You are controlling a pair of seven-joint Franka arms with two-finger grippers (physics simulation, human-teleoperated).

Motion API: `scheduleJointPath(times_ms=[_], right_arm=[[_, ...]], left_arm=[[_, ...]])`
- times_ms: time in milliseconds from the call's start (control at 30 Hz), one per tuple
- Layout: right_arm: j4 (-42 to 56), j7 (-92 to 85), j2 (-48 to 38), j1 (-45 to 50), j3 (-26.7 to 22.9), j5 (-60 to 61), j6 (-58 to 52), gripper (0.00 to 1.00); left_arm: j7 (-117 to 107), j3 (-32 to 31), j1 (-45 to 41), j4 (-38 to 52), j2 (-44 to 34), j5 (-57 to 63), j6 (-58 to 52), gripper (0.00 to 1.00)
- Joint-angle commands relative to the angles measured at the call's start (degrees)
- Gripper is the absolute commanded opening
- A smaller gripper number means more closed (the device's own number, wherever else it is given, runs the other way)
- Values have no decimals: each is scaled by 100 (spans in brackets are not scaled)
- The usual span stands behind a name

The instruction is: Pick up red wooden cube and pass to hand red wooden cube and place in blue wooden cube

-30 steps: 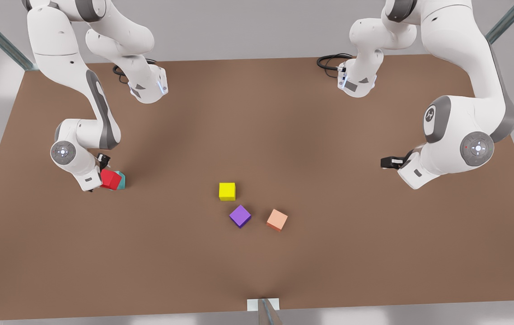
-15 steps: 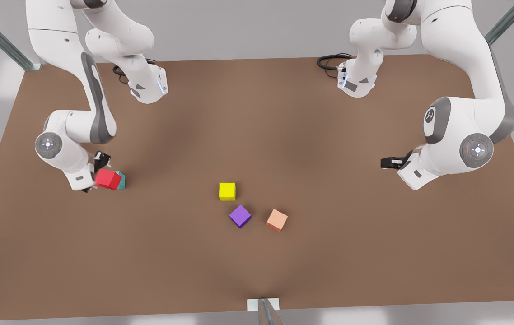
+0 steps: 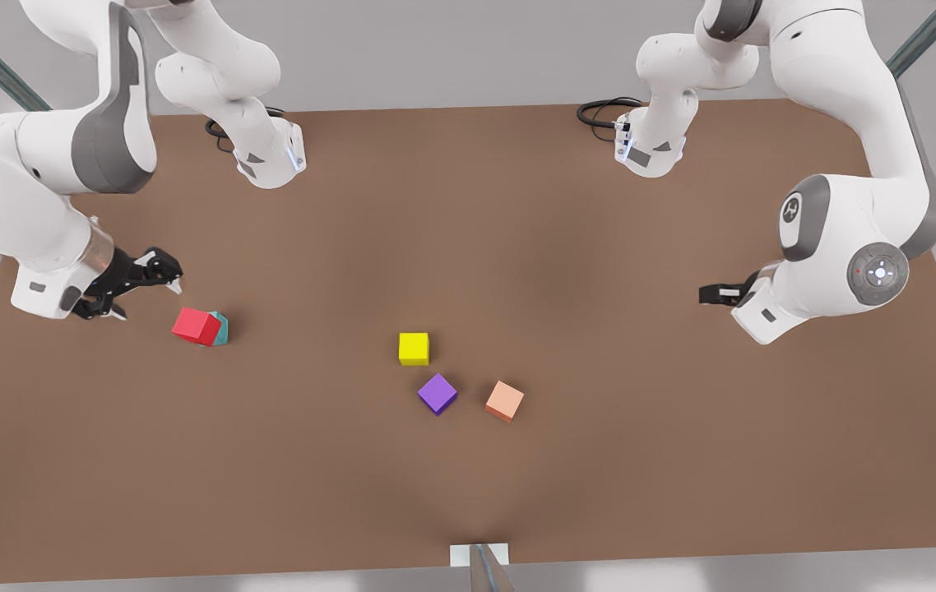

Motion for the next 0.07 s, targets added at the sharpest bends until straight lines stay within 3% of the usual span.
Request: scheduleJointPath(times_ms=[0,33], right_arm=[[-20,3037,-57,36,-8,-91,-333,100],[-11,3037,-57,36,-8,-100,-351,100]], left_arm=[[-21,-1,0,4,-8,-3,-92,100],[-12,-1,0,4,1,-12,-92,100]])
